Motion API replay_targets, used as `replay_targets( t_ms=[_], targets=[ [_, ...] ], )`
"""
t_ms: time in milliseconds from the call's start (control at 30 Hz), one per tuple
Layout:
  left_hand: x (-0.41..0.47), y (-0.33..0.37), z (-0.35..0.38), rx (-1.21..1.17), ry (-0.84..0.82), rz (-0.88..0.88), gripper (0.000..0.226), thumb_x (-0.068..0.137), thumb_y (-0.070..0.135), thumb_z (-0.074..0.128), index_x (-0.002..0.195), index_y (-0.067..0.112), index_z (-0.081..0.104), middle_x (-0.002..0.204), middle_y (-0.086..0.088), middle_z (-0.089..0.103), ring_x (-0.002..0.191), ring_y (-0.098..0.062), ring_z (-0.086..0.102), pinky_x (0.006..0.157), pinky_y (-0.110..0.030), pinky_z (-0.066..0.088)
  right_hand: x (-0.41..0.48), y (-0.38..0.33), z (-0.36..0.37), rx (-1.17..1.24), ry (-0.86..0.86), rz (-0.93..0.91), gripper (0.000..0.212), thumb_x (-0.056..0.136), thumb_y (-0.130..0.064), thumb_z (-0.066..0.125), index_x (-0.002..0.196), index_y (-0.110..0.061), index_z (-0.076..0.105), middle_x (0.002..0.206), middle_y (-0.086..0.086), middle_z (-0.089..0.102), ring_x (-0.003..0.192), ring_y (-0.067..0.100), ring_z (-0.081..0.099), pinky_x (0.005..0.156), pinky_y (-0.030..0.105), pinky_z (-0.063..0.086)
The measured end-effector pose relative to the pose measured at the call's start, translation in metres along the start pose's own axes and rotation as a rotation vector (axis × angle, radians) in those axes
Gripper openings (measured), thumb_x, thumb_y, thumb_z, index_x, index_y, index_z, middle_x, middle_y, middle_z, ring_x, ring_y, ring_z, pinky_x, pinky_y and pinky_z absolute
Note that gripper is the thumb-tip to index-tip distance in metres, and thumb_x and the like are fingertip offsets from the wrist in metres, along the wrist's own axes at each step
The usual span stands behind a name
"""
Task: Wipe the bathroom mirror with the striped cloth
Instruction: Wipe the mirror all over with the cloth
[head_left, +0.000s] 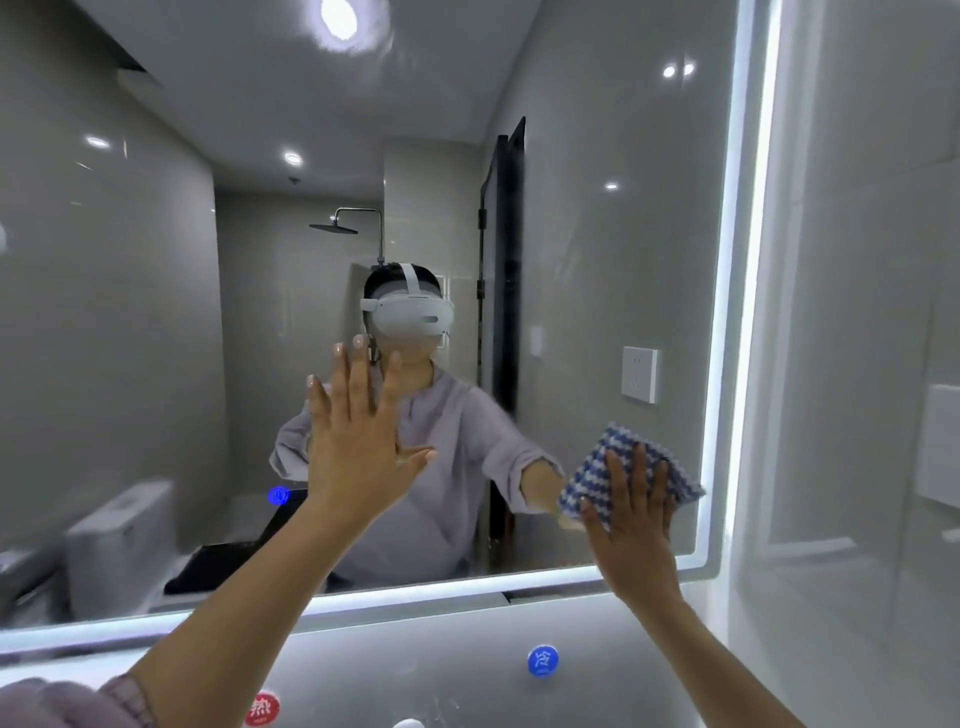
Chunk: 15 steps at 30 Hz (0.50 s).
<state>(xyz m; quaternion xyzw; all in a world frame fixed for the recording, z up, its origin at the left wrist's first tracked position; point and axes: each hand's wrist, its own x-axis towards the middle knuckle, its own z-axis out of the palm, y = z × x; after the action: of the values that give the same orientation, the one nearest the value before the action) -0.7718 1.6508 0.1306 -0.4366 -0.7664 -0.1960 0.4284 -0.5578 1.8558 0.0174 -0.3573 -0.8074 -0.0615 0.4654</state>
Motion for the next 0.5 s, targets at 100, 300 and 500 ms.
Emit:
replay_targets(
  t_ms=[100, 300, 500],
  targets=[
    [-0.001, -0.001, 0.005, 0.009, 0.022, 0.018, 0.110, 0.075, 0.070, 0.053, 0.150, 0.012, -0.001, 0.155, -0.023, -0.013, 0.144, -0.040, -0.014, 0.115, -0.055, -0.006, 0.009, 0.008, -0.006, 0.053, 0.069, 0.065, 0.070, 0.090, -0.068, 0.004, 0.144, -0.026, -0.009, 0.156, 0.017, 0.007, 0.142, 0.037, -0.001, 0.114, 0.054, -0.001],
    [-0.001, 0.000, 0.007, 0.014, 0.041, 0.008, 0.106, 0.074, 0.073, 0.040, 0.150, 0.011, 0.001, 0.155, -0.022, -0.013, 0.144, -0.040, -0.013, 0.115, -0.056, -0.005, -0.001, -0.022, 0.019, -0.007, 0.079, 0.194, 0.069, 0.098, -0.033, 0.046, 0.150, -0.003, 0.011, 0.155, 0.024, 0.002, 0.141, 0.048, -0.001, 0.111, 0.068, 0.003],
    [-0.002, 0.001, 0.007, 0.027, 0.033, -0.007, 0.109, 0.074, 0.074, 0.043, 0.150, 0.014, -0.006, 0.155, -0.022, -0.016, 0.144, -0.039, -0.014, 0.115, -0.054, -0.007, -0.042, -0.086, 0.048, 0.083, 0.079, 0.041, 0.061, 0.097, -0.050, 0.007, 0.150, -0.023, -0.005, 0.158, 0.006, -0.018, 0.144, 0.037, -0.009, 0.113, 0.059, -0.001]
  ],
)
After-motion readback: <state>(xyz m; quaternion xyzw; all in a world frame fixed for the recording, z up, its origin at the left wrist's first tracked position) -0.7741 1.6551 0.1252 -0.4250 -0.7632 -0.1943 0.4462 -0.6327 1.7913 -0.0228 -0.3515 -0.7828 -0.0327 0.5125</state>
